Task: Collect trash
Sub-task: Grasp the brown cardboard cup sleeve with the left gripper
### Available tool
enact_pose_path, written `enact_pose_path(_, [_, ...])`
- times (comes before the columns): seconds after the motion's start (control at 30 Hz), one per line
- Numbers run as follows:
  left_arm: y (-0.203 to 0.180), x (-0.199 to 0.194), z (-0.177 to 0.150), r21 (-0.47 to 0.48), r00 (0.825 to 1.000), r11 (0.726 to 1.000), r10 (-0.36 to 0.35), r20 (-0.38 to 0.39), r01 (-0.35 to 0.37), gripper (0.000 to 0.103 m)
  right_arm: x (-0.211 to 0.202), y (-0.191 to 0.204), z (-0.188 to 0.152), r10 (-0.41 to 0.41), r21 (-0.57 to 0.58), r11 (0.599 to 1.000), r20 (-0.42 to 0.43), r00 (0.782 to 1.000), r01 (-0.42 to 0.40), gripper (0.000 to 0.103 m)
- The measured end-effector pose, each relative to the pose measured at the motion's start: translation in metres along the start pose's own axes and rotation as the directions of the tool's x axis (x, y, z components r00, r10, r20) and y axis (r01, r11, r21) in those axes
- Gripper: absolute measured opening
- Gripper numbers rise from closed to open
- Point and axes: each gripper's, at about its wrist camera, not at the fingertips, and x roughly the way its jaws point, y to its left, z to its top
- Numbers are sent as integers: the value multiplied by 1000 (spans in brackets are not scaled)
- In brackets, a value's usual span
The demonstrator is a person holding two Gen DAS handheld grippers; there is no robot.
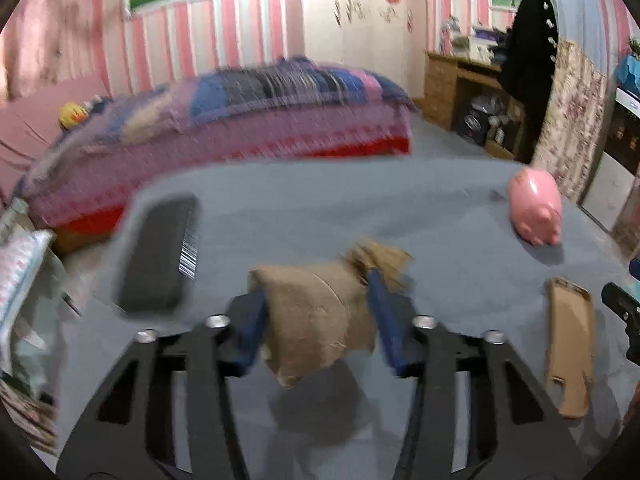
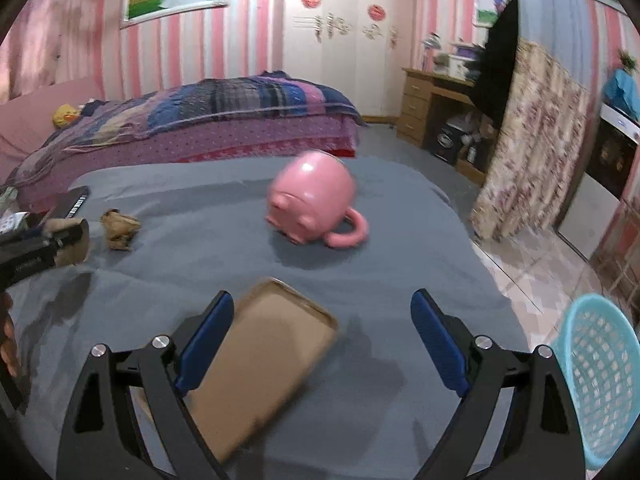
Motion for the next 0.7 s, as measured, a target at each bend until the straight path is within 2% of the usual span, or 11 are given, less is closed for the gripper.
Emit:
enact_pose_path(0.1, [35,-5,13,-6,993,997,81,83,-81,41,7,28,12,48,-37,998,10,999,-48,89])
enact_pose_path(0.23, [79,1,14,-57,984,989,142,103,-137,35,19,69,23,100,-105,990,4,995,-99,88])
enact_pose_path(0.3, [96,6,9,-100,986,985,146,81,-138,35,28,90,27,118,-148,982,-12,993,-118,88])
enact_pose_path(0.4, [111,13,-3,-181,995,980,90,32,-83,35,36,118,30,121,-190,974,-22,992,-123,88])
enact_pose_path(0.47, [103,10,-5,-174,997,983,66,36,-59,42,37,125,30,117,-187,975,-21,993,-118,88])
enact_pose_path(0.5, [98,9,-5,-163,998,985,59,39,-51,61,38,125,30,115,-181,977,-23,993,-117,88])
enact_pose_path(0.53, [92,6,-4,-153,997,987,48,53,-39,74,38,126,29,113,-172,978,-25,993,-115,88])
enact_pose_path(0.63, [77,-4,-1,-127,996,992,9,92,3,81,39,120,27,90,-143,985,-27,996,-93,88])
enact_pose_path(0.7, [70,-5,-1,-128,996,991,-28,87,39,84,41,114,28,68,-118,990,-28,997,-71,88])
